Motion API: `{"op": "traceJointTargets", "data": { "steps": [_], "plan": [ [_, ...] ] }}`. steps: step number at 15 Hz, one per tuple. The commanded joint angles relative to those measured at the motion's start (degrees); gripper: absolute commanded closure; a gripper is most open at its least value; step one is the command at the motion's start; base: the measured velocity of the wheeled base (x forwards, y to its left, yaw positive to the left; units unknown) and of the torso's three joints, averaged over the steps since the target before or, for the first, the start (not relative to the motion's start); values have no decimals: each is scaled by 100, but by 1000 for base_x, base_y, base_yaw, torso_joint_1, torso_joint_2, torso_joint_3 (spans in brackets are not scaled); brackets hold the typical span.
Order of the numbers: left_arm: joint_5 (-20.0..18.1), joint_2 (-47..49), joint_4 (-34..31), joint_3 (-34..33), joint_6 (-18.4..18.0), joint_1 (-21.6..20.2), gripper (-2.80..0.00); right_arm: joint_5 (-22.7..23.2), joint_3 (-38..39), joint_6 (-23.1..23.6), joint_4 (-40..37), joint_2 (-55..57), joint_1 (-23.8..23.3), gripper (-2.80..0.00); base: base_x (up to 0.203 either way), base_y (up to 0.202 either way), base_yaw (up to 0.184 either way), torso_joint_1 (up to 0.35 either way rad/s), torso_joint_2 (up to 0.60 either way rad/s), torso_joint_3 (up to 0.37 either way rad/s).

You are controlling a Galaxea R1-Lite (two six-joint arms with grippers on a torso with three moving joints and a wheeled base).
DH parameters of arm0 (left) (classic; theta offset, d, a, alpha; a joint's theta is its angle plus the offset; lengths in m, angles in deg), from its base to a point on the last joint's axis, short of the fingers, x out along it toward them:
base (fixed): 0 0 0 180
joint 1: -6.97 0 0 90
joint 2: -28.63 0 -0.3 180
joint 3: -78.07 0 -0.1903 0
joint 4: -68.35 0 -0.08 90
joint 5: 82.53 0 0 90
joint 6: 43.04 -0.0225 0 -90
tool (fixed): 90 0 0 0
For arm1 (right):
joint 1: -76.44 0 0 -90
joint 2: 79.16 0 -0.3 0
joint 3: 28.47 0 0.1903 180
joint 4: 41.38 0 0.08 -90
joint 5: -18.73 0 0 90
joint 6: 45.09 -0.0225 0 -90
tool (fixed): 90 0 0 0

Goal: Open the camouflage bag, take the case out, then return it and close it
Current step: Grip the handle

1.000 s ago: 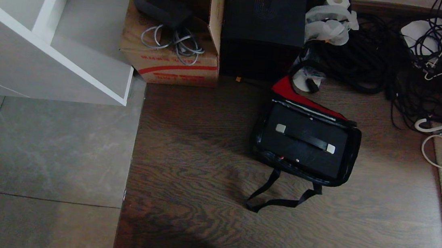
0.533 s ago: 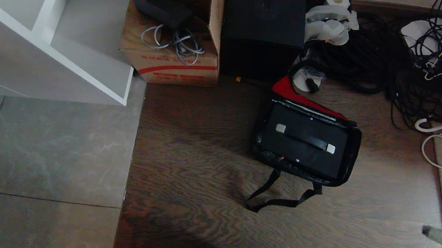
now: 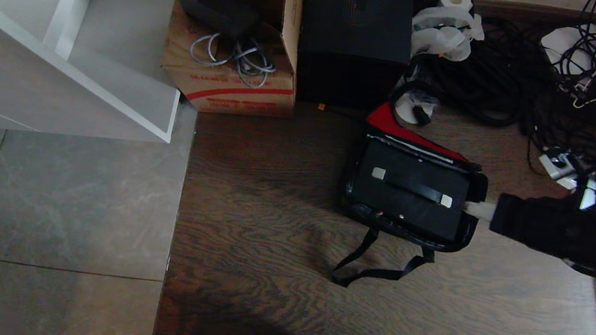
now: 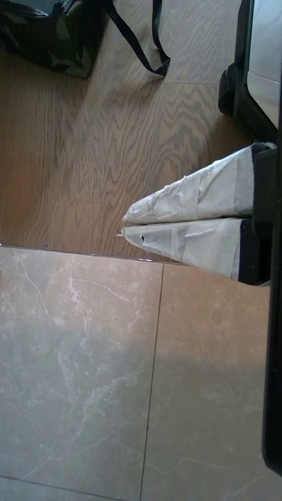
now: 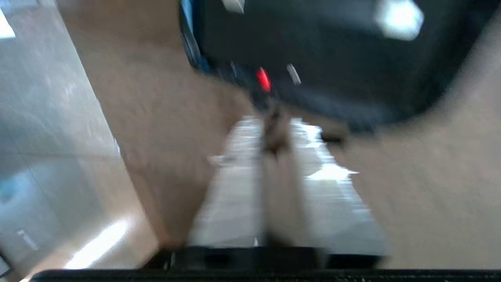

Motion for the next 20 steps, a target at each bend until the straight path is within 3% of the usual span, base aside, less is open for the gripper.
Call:
{"op": "traceJointTargets", "data": {
  "steps": [1, 3, 4, 6, 9, 10, 12, 15, 18, 20],
  "plan": [
    [3, -2, 2, -61, 8, -1, 0, -123, -553, 17, 746, 1604, 247, -280, 0, 0, 0, 0, 0, 0],
    [3, -2, 2, -53, 5, -4, 0, -328, -1473, 234, 891, 2326, 443, -280, 0, 0, 0, 0, 0, 0],
    [3, -2, 2, -61, 8, -4, 0, -379, -1833, 681, 741, 2517, 495, -280, 0, 0, 0, 0, 0, 0],
    [3, -2, 2, -53, -1, -4, 0, -465, -2219, 2205, 377, 2668, 541, -280, 0, 0, 0, 0, 0, 0],
    [3, -2, 2, -53, -1, -4, 0, -582, -2114, 3890, 294, 2582, 498, -280, 0, 0, 0, 0, 0, 0],
    [3, -2, 2, -56, 8, -4, 0, -858, -2024, 4403, 262, 2496, 450, -280, 0, 0, 0, 0, 0, 0],
    [3, -2, 2, -53, -1, 5, 0, -2029, -1823, 5324, 271, 2330, 419, -280, 0, 0, 0, 0, 0, 0],
    [3, -2, 2, -59, 8, -4, 0, -3894, -1573, 6251, 606, 2330, 550, -280, 0, 0, 0, 0, 0, 0],
    [3, -2, 2, -53, 8, -4, 0, -4465, -1442, 6403, 1649, 2816, 976, -280, 0, 0, 0, 0, 0, 0],
    [3, -2, 2, -55, 8, -4, 0, -4717, -1315, 6748, 2263, 2936, 1169, -280, 0, 0, 0, 0, 0, 0]
  ]
}}
